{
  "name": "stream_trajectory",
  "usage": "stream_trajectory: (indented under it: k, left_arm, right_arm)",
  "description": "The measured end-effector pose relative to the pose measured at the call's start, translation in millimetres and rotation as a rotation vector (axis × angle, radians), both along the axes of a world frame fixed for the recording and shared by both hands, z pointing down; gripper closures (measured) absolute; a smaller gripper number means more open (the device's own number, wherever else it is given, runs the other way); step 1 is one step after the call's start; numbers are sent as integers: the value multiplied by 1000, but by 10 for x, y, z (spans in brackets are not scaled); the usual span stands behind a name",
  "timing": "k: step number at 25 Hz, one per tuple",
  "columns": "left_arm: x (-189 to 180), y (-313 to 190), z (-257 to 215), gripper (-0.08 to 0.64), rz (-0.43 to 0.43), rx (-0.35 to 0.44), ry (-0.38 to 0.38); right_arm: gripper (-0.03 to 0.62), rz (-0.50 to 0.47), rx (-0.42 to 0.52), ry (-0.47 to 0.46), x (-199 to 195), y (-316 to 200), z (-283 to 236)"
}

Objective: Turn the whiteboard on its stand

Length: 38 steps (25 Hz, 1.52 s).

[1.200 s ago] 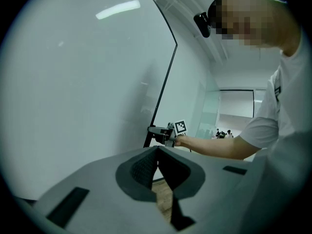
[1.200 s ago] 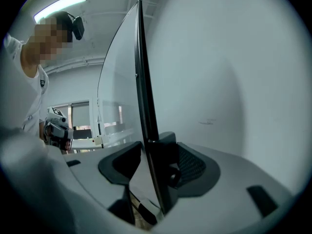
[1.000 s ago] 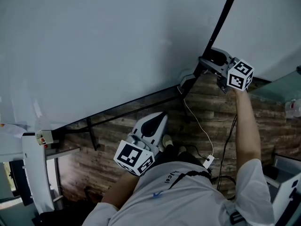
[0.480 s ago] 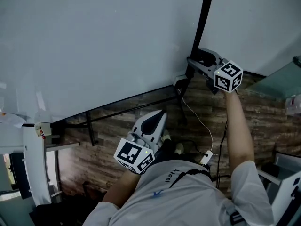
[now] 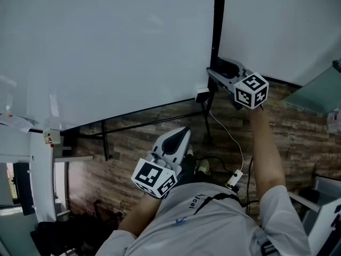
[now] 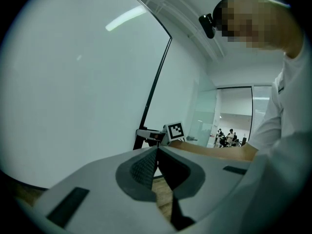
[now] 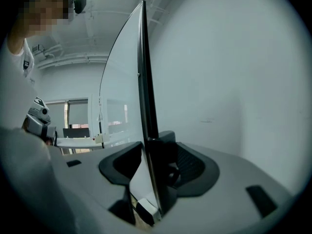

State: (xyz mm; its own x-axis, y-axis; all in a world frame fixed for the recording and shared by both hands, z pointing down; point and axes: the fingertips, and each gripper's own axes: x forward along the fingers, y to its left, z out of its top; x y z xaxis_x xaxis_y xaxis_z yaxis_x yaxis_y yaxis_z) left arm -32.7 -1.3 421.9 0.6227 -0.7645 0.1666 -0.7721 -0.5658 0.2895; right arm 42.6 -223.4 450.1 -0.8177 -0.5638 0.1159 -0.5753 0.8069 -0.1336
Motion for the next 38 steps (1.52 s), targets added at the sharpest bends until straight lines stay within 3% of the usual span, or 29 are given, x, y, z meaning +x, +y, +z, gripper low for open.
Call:
stream_trajectory:
  k: [8,16,22,29,38]
  left_arm:
    - [129,72,-115,548,35,20,15]
    - [288,-91,-248,548,138,57,30]
    - [320,-95,-378,548,212,85,42]
    - [340,-105,-322,548,264,69,62]
    - [340,-109,-362,548,297,71,86]
  right_arm:
    - [364,25,1,4,-28,309,8]
    - [363,57,-19,12,-38,424,75]
    - [362,184,-47,-13,79,579,109]
    - [367,249,-77,-7,127,947,137]
    - [507,299,-73,-81,47,1488,-320]
